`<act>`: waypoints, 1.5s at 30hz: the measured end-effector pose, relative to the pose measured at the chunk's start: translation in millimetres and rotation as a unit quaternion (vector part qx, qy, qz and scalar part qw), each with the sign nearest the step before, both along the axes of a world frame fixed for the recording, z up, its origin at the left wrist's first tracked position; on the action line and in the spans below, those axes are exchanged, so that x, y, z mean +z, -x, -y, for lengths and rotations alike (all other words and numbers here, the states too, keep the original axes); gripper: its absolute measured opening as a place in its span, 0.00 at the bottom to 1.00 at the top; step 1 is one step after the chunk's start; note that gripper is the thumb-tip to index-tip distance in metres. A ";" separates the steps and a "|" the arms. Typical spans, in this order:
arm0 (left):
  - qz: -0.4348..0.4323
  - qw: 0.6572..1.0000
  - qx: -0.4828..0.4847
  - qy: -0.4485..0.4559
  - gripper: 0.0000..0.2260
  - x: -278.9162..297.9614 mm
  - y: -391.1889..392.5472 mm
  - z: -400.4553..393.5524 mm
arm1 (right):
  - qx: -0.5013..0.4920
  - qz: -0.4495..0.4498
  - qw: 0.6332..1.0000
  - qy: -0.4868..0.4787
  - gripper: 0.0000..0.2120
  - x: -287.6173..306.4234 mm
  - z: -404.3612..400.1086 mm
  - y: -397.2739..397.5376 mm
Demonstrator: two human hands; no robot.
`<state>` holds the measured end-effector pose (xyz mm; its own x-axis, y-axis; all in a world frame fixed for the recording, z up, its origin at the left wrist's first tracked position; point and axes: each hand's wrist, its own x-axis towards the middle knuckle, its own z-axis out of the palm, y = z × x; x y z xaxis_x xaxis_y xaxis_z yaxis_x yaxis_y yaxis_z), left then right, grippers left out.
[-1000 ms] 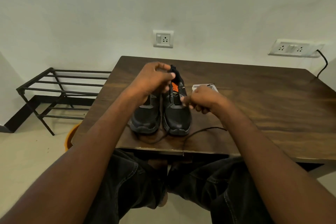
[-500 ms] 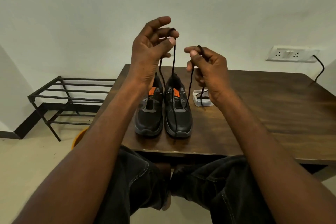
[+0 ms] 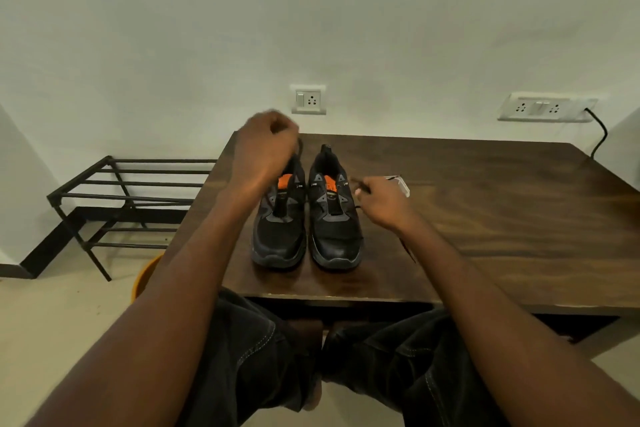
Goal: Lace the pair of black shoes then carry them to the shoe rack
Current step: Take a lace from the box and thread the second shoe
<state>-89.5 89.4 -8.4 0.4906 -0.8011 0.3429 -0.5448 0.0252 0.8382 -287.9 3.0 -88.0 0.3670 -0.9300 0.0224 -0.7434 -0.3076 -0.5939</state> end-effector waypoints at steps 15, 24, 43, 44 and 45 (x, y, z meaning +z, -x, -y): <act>0.321 0.888 -0.165 -0.286 0.20 -91.6 32.9 23.6 | -0.058 0.051 0.993 -0.094 0.06 -41.9 16.8 -10.3; 0.256 0.914 -0.161 -0.270 0.15 -93.3 34.2 23.1 | -0.201 0.260 0.890 -0.317 0.12 -19.8 10.9 9.3; -0.316 0.867 -0.332 -0.198 0.16 -65.1 39.8 20.4 | -0.046 0.709 0.601 -0.366 0.19 28.6 0.7 -19.9; -0.313 0.871 -0.325 -0.193 0.13 -66.4 37.3 20.3 | -0.051 0.715 0.599 -0.356 0.19 27.9 2.0 -19.4; -0.314 0.880 -0.302 -0.188 0.10 -67.7 34.0 21.4 | -0.070 0.709 0.618 -0.332 0.19 27.3 3.9 -17.5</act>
